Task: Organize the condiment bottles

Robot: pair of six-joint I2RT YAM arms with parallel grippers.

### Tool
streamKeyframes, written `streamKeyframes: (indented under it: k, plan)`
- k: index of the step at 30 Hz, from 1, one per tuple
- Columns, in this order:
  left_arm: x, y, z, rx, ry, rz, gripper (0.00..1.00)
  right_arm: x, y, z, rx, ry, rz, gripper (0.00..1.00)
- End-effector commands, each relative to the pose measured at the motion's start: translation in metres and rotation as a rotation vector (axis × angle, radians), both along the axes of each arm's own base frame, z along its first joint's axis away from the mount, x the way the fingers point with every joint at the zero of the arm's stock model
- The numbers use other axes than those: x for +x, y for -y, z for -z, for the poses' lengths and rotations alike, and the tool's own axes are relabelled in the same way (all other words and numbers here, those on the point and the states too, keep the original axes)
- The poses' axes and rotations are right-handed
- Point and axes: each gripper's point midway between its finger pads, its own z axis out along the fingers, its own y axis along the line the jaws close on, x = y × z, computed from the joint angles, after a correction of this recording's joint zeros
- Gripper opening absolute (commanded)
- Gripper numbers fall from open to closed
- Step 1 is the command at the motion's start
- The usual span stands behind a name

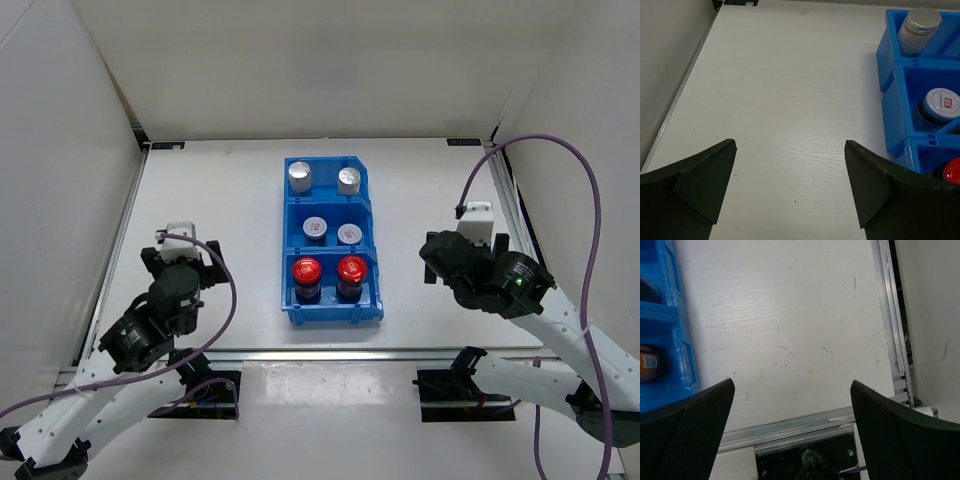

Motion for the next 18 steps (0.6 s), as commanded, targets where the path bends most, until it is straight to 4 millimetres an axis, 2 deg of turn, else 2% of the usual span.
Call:
streamKeyframes:
  k: [1, 4, 10, 18]
  plan:
    - [0.009, 0.005, 0.006, 0.048, -0.012, -0.009, 1.0, -0.002, 0.019, -0.012, -0.023, 0.048, 0.082, 1.0]
    - [0.012, 0.01, 0.012, 0.07, -0.038, 0.0, 1.0, -0.001, 0.02, -0.013, -0.02, 0.056, 0.091, 1.0]
    - [0.011, 0.017, 0.008, 0.042, -0.033, 0.049, 1.0, -0.001, 0.021, -0.011, -0.042, 0.045, 0.105, 1.0]
    - [0.008, 0.009, 0.01, 0.022, 0.001, 0.018, 1.0, -0.004, 0.025, -0.007, -0.045, 0.04, 0.132, 1.0]
